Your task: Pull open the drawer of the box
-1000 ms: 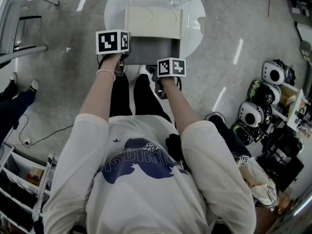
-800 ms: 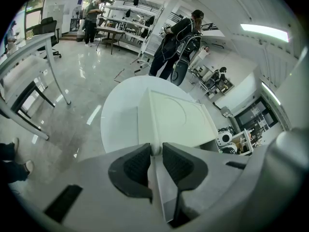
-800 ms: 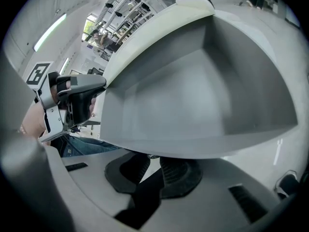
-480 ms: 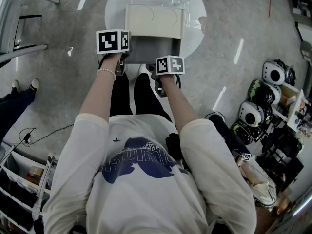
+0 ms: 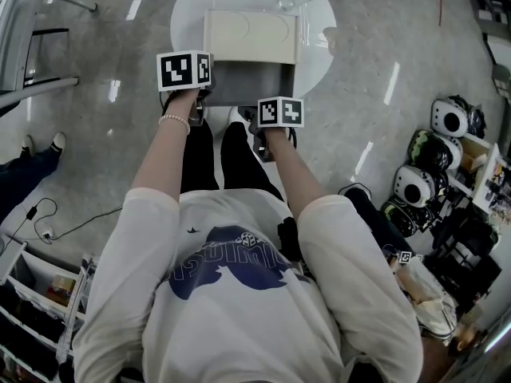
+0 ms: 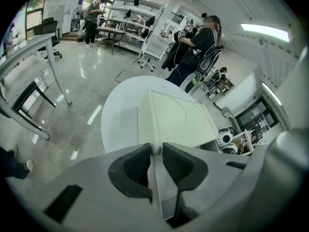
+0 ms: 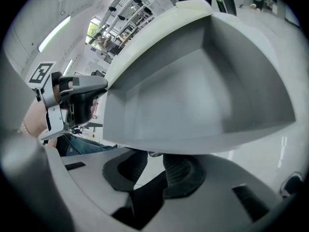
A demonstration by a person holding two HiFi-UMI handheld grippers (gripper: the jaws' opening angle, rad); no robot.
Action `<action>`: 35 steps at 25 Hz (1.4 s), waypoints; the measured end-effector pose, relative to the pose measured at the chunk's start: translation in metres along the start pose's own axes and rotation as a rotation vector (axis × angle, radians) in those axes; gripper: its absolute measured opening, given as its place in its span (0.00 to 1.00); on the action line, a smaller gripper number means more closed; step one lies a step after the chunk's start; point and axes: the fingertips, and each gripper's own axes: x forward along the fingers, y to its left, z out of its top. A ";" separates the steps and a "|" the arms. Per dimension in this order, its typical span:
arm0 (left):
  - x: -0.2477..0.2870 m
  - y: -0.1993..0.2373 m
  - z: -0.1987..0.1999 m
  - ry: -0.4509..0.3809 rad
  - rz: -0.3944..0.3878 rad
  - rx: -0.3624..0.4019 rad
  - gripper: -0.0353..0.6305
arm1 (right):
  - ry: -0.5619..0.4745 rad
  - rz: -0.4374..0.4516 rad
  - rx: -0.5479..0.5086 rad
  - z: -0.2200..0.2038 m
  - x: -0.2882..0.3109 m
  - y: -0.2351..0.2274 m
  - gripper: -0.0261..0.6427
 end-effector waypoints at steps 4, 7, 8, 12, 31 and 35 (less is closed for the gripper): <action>-0.001 0.000 -0.001 -0.012 -0.001 -0.011 0.18 | -0.012 0.095 0.084 -0.010 -0.008 0.006 0.32; -0.002 0.000 -0.001 -0.023 -0.003 -0.012 0.18 | -0.016 0.144 0.100 -0.019 -0.028 0.008 0.33; -0.002 -0.001 -0.001 -0.030 -0.006 -0.017 0.18 | -0.034 0.160 0.106 -0.019 -0.039 0.007 0.33; -0.007 -0.001 -0.001 -0.058 -0.003 -0.011 0.18 | -0.210 0.228 0.167 0.001 -0.093 0.006 0.33; -0.267 -0.082 0.072 -0.999 0.188 0.411 0.07 | -1.276 -0.212 -0.763 0.154 -0.365 0.140 0.04; -0.287 -0.086 0.084 -1.067 0.228 0.452 0.06 | -1.307 -0.247 -0.903 0.157 -0.359 0.176 0.04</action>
